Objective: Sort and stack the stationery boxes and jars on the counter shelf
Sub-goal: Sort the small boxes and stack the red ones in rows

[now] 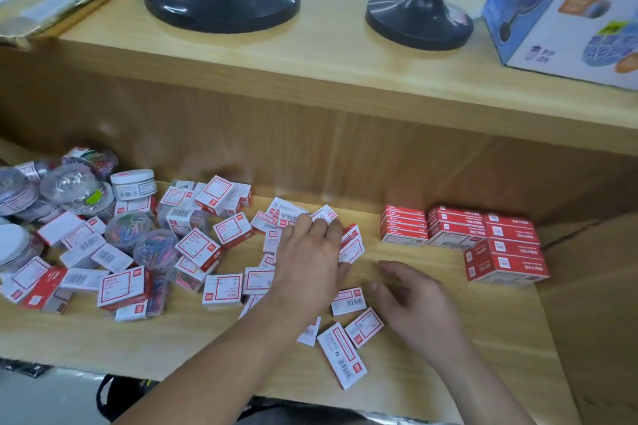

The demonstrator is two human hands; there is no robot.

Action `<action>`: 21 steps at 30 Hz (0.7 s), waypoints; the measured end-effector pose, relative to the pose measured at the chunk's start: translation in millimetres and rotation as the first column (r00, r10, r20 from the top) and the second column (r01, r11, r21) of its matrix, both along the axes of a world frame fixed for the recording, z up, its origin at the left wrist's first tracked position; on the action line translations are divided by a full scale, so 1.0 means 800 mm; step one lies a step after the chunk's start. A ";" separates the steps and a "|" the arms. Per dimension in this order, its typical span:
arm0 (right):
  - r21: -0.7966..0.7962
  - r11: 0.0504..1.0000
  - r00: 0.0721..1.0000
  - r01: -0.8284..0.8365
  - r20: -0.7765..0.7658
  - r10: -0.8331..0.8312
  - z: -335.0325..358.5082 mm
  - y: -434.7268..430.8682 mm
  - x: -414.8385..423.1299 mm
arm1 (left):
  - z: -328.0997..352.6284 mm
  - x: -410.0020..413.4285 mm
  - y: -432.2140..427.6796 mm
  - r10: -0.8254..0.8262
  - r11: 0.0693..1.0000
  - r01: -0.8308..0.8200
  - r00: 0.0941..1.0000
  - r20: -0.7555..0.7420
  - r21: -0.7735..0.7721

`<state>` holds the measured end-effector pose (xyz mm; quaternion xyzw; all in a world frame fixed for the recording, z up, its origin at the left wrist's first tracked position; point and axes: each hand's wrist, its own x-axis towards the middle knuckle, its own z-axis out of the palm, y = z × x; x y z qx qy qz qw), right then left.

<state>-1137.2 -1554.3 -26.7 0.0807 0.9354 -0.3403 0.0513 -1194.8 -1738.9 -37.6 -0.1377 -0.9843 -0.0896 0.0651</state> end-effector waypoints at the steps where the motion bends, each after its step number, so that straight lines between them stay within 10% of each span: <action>1: -0.010 1.000 1.000 0.007 0.011 -0.007 0.000 0.001 0.000 | -0.002 0.001 0.001 -0.023 1.000 0.023 1.000 -0.006 0.015; 9: -0.090 0.996 1.000 0.025 0.013 -0.024 -0.002 0.004 0.001 | 0.006 0.015 0.000 -0.053 0.967 0.051 0.999 0.003 0.249; 14: -0.394 0.919 0.995 0.003 0.090 0.035 0.029 0.000 -0.012 | 0.035 0.040 -0.001 -0.136 0.649 -0.187 0.925 0.354 0.738; 21: -0.746 0.644 0.985 0.170 0.157 -0.079 0.056 -0.030 -0.011 | 0.036 0.063 0.000 -0.186 0.393 -0.385 0.856 0.482 0.835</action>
